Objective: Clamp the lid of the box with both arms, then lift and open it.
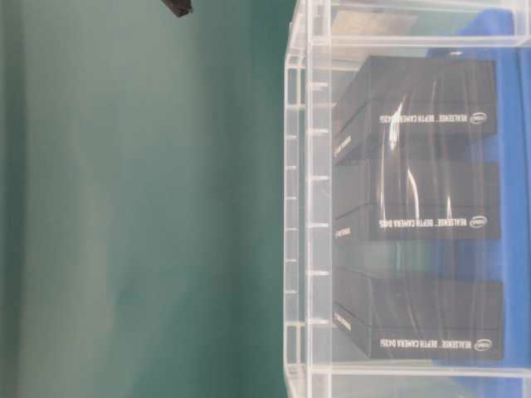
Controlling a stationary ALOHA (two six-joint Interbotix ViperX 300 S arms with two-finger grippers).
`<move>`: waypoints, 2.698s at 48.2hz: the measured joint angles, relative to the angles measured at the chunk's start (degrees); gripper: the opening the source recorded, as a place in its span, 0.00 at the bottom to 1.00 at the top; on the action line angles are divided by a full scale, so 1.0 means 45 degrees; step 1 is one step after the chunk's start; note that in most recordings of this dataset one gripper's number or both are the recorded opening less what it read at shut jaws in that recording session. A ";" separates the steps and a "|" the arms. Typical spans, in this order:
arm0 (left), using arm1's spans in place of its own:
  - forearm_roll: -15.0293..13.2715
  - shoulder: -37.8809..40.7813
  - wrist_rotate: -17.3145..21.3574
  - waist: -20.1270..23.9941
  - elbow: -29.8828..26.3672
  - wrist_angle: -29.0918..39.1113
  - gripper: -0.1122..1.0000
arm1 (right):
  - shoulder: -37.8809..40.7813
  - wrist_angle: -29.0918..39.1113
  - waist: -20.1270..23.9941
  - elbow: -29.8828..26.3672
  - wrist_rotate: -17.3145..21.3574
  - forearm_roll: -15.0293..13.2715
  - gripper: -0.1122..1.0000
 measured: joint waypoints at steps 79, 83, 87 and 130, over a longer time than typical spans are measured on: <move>-0.0020 0.0000 -0.0059 -0.0625 0.0000 -0.0039 0.11 | 0.0020 -0.0039 0.0098 0.0000 0.0059 0.0000 0.10; -0.0020 0.0000 -0.0078 -0.0840 0.0000 -0.0039 0.11 | 0.0020 -0.0078 0.0273 0.0000 0.0039 0.0000 0.10; -0.0020 0.0000 -0.0098 -0.1016 0.0000 -0.0039 0.11 | 0.0020 -0.0059 0.0449 0.0000 0.0078 0.0000 0.10; -0.0020 0.0000 -0.0117 -0.1406 0.0000 -0.0059 0.11 | 0.0020 -0.0078 0.0898 0.0000 0.0098 0.0000 0.10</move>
